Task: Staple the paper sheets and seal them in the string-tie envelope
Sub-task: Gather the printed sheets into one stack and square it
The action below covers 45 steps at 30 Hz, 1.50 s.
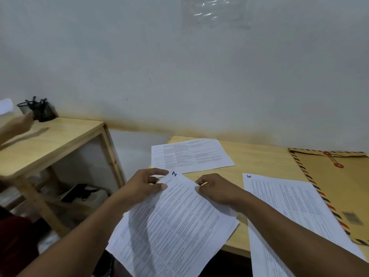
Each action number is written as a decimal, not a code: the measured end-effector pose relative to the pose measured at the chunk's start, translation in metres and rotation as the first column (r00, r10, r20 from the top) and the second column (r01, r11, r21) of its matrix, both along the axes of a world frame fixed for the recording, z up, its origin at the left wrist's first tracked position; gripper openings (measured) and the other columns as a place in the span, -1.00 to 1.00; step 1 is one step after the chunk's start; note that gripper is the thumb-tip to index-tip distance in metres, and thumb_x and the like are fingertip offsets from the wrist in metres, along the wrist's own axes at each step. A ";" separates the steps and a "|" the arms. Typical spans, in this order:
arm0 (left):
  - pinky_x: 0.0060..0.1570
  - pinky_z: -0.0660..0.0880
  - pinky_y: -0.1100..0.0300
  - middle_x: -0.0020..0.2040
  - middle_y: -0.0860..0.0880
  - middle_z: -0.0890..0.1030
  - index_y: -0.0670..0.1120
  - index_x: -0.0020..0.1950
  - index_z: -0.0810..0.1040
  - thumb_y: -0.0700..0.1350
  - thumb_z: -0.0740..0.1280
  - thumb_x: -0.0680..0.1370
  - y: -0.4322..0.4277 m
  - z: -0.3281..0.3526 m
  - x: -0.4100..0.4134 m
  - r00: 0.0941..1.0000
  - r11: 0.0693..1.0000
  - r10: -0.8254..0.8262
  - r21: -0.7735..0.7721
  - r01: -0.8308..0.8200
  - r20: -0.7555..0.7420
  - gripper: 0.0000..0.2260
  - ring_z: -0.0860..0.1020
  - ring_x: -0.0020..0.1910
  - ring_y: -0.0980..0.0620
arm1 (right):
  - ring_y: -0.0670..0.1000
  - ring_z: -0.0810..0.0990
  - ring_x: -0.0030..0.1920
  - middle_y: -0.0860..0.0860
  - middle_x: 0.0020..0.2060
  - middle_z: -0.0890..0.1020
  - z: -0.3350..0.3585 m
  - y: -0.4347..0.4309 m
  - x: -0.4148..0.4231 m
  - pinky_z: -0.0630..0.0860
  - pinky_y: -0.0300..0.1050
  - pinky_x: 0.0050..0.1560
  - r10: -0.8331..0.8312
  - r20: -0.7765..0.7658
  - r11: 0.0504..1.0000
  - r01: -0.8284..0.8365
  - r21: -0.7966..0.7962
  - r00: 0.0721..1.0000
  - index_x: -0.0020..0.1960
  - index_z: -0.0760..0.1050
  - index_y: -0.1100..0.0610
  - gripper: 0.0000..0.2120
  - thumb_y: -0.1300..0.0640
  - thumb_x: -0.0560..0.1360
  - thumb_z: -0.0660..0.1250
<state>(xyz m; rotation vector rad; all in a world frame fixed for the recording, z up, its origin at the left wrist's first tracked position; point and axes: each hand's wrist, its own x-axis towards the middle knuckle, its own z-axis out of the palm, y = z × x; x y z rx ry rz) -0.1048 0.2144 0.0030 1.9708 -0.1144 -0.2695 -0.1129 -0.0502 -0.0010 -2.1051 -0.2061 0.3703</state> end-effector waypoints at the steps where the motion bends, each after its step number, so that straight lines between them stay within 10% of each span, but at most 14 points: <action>1: 0.17 0.62 -0.07 0.07 -0.20 0.72 0.05 0.28 0.65 -0.15 0.52 0.51 0.004 -0.003 -0.001 1.000 1.000 0.012 -0.012 -0.011 0.005 -0.65 0.72 0.04 -0.18 | 0.05 0.70 0.00 0.02 -0.07 0.74 0.000 0.004 0.001 0.55 0.02 0.15 -0.001 0.006 1.000 0.001 -0.006 1.000 0.08 0.61 0.08 -0.81 0.05 0.55 0.31; 17: 0.23 0.57 0.14 0.02 -0.03 0.76 0.06 0.22 0.67 -0.22 0.50 0.52 -0.032 0.004 0.008 0.994 0.991 0.064 -0.124 -0.053 0.090 -0.68 0.70 0.07 0.03 | -0.08 0.56 -0.31 -0.09 -0.38 0.63 0.013 -0.026 -0.002 0.48 -0.12 -0.14 -0.101 0.104 0.991 0.090 0.102 0.990 0.05 0.64 0.10 -0.87 0.13 0.58 0.33; 23: 0.30 0.55 -0.07 0.07 -0.05 0.74 0.20 0.12 0.73 -0.12 0.55 0.49 -0.070 0.013 0.021 0.986 0.996 -0.002 -0.083 0.016 0.169 -0.73 0.68 0.12 0.01 | 0.05 0.59 0.17 0.02 0.13 0.65 0.014 -0.113 0.017 0.46 -0.15 0.08 -0.142 0.339 0.893 0.268 -0.362 0.930 0.21 0.59 0.08 -0.77 0.14 0.57 0.32; 26: 0.13 0.59 0.03 -0.05 -0.16 0.71 0.17 0.10 0.72 -0.15 0.53 0.50 -0.087 0.021 0.023 0.982 0.995 -0.019 -0.095 0.037 0.188 -0.74 0.66 -0.11 0.02 | 0.06 0.50 0.31 -0.01 0.33 0.54 0.002 -0.148 0.014 0.46 -0.01 0.28 -0.064 0.225 0.746 0.196 -0.636 0.972 0.36 0.47 0.01 -0.59 0.03 0.52 0.38; 34: -0.08 0.57 0.22 -0.16 -0.03 0.70 0.07 0.16 0.71 -0.21 0.51 0.52 -0.110 0.029 0.022 0.980 0.991 -0.086 -0.085 0.103 0.180 -0.73 0.67 -0.18 0.09 | 0.13 0.49 0.31 0.07 0.35 0.50 -0.001 -0.153 0.016 0.46 0.00 0.25 -0.079 0.243 0.752 0.218 -0.623 0.967 0.47 0.31 -0.06 -0.35 -0.07 0.45 0.46; 45: -0.04 0.59 0.25 -0.14 -0.01 0.72 0.02 0.19 0.70 -0.27 0.50 0.51 -0.098 0.048 0.023 0.984 0.980 -0.119 -0.144 0.139 0.135 -0.69 0.68 -0.15 0.09 | 0.06 0.52 0.09 -0.08 0.07 0.54 0.026 -0.148 0.024 0.29 0.02 0.09 -0.043 0.178 0.740 0.151 -0.656 0.983 0.21 0.40 -0.09 -0.53 0.00 0.39 0.51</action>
